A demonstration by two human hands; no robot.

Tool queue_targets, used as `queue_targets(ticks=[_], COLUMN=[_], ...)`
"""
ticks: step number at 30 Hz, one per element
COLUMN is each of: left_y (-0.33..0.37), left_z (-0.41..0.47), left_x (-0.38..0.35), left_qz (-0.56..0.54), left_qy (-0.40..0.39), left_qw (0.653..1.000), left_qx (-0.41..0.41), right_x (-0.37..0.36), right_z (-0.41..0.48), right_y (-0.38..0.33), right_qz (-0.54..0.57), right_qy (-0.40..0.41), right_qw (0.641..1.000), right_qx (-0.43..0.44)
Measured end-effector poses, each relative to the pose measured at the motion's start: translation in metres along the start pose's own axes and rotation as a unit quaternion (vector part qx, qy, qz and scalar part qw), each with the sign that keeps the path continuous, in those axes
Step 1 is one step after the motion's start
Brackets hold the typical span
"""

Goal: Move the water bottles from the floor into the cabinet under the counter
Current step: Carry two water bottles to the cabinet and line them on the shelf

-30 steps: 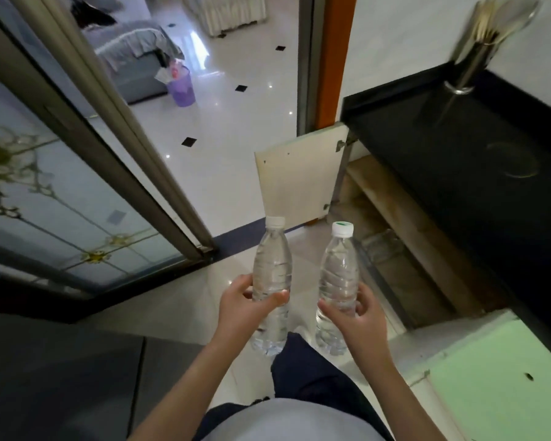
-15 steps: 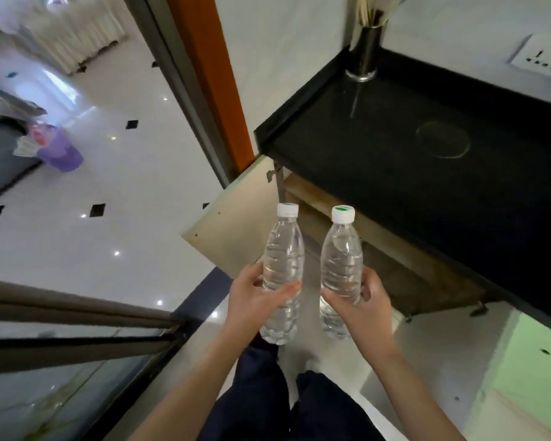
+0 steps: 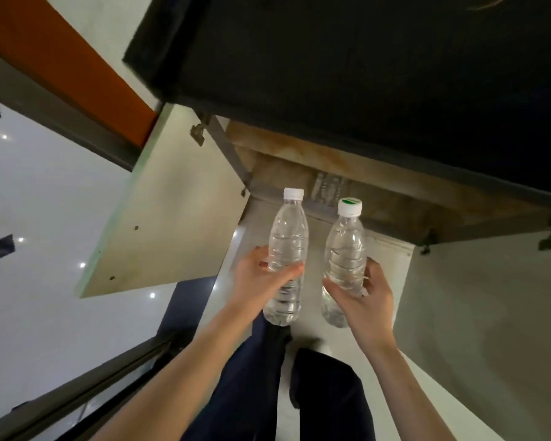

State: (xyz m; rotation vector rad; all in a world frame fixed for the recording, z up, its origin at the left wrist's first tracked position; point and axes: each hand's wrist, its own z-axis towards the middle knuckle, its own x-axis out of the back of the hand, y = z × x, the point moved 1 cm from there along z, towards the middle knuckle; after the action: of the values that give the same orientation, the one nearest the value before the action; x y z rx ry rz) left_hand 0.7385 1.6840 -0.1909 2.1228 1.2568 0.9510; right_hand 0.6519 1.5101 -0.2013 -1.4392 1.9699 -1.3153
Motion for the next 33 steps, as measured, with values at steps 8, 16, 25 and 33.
queue_targets(ticks=[8,16,25,33], left_y=[-0.091,-0.176,-0.208,-0.217], left_z=[0.164,0.352,0.507,0.545], left_x=[-0.057,-0.125,-0.16,-0.179], left_qz=[0.012,-0.01,-0.019,0.033], left_qy=[0.009,-0.004,0.004,0.04], left_qw=[1.0,0.999,0.99,0.984], left_qx=[-0.001,-0.044,-0.14,-0.169], right_x=[-0.029,-0.05,-0.067,-0.078], right_z=[0.125,0.279,0.421,0.46], right_y=[0.136,0.274,0.352,0.37], right_qz=[-0.023,-0.032,-0.075,-0.147], right_qy=[0.03,0.067,0.129,0.18], right_qw=[0.999,0.996,0.985,0.968], right_qx=[0.002,0.043,0.09,0.1])
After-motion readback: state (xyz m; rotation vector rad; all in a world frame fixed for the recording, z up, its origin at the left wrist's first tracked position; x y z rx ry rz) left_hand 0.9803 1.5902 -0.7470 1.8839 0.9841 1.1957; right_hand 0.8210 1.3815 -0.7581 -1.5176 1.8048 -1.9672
